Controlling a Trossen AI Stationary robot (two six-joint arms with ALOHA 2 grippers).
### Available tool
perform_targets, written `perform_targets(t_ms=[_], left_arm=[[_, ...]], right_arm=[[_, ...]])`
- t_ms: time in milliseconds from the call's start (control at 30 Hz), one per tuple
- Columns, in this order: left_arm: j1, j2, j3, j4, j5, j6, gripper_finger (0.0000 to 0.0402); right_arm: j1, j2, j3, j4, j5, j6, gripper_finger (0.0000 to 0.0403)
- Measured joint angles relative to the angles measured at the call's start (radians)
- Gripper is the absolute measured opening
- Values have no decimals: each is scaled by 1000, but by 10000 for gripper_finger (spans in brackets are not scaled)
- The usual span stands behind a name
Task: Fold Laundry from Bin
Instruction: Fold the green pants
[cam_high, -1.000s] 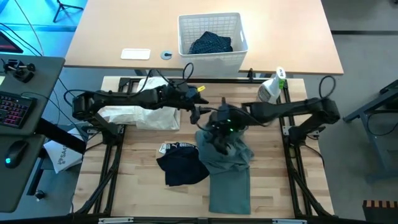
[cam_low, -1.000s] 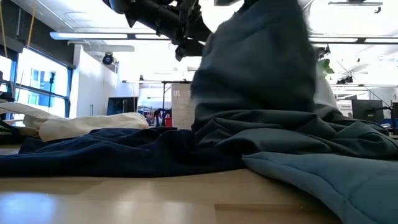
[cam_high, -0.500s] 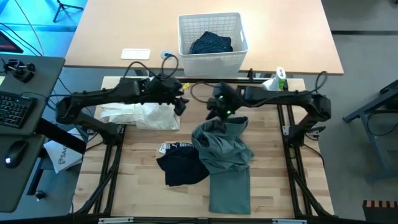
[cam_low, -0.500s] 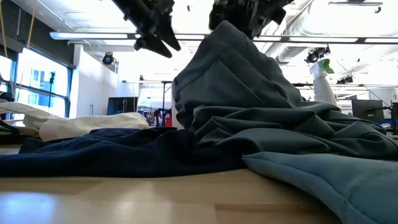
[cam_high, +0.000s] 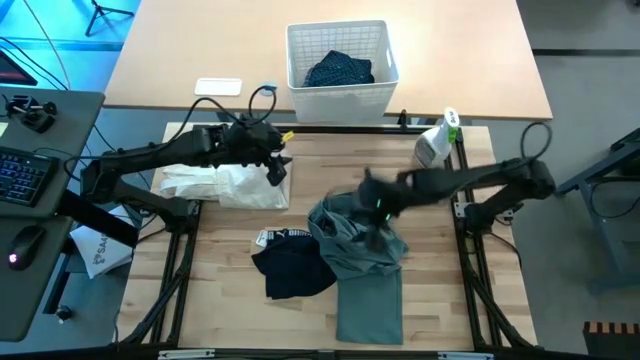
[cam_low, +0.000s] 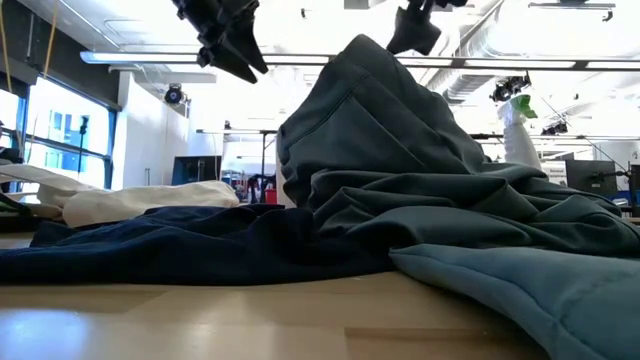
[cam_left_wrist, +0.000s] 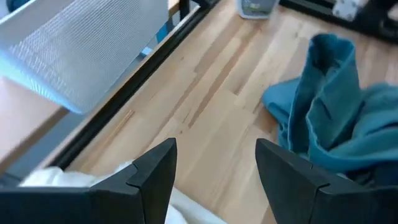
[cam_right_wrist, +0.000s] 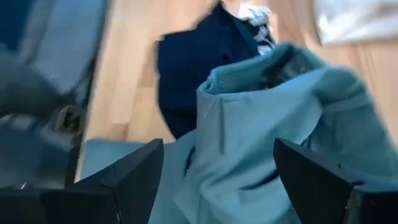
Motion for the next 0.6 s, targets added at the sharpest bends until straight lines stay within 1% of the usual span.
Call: perform_targets(t_ms=[100, 167, 233, 300, 333, 433, 500, 567, 600], left_arm=[[0, 0, 0, -1, 26, 76, 207], [0, 0, 0, -1, 53, 117, 207], [0, 0, 0, -1, 86, 151, 207], [0, 0, 0, -1, 125, 178, 207], [0, 0, 0, -1, 142, 186, 207], [-1, 0, 0, -1, 192, 196, 207], [-2, 0, 0, 0, 230, 197, 207], [-2, 0, 0, 13, 283, 192, 207], [-2, 1, 0, 29, 317, 190, 207]], right_arm=[[108, 63, 0, 42, 176, 187, 287], [161, 111, 0, 90, 270, 288, 277], [200, 160, 0, 128, 368, 395, 265], [221, 203, 0, 120, 468, 519, 245], [228, 219, 0, 113, 499, 581, 232], [234, 231, 0, 112, 531, 729, 170], [244, 220, 0, 91, 543, 790, 111], [260, 197, 0, 30, 550, 844, 46], [274, 177, 0, -5, 561, 873, 24]])
